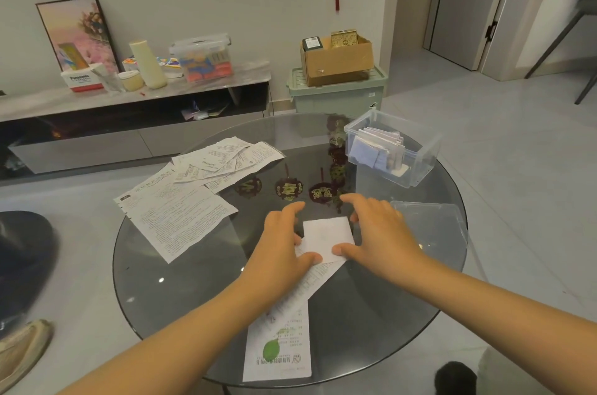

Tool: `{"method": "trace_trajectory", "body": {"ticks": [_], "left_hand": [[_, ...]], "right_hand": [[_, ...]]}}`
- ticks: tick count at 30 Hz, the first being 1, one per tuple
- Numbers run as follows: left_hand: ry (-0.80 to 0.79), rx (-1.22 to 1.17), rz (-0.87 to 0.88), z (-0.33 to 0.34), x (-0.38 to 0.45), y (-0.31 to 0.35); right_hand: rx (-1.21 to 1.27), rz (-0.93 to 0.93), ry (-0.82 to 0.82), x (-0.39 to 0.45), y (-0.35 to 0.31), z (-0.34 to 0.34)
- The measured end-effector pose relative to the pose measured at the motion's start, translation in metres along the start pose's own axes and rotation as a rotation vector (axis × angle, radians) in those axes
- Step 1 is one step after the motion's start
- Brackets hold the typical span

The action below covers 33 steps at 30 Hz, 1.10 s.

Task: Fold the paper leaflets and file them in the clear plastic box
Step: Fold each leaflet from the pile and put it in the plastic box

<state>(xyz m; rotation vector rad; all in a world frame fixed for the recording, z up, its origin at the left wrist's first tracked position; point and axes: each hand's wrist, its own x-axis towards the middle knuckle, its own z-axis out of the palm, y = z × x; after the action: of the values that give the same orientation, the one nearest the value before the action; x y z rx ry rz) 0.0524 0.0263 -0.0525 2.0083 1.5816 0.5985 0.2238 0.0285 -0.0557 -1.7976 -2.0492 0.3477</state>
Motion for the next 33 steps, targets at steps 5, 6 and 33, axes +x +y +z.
{"method": "trace_trajectory", "body": {"ticks": [5, 6, 33], "left_hand": [[-0.068, 0.183, 0.182, -0.003, 0.004, -0.004], [-0.096, 0.227, 0.213, -0.003, 0.004, -0.005], [0.049, 0.119, 0.107, 0.004, 0.022, -0.006]], "right_hand": [[-0.124, -0.231, -0.060, 0.000, 0.003, -0.006], [-0.134, -0.260, -0.106, 0.001, 0.004, -0.007], [0.085, -0.116, -0.056, 0.018, 0.005, 0.001]]}}
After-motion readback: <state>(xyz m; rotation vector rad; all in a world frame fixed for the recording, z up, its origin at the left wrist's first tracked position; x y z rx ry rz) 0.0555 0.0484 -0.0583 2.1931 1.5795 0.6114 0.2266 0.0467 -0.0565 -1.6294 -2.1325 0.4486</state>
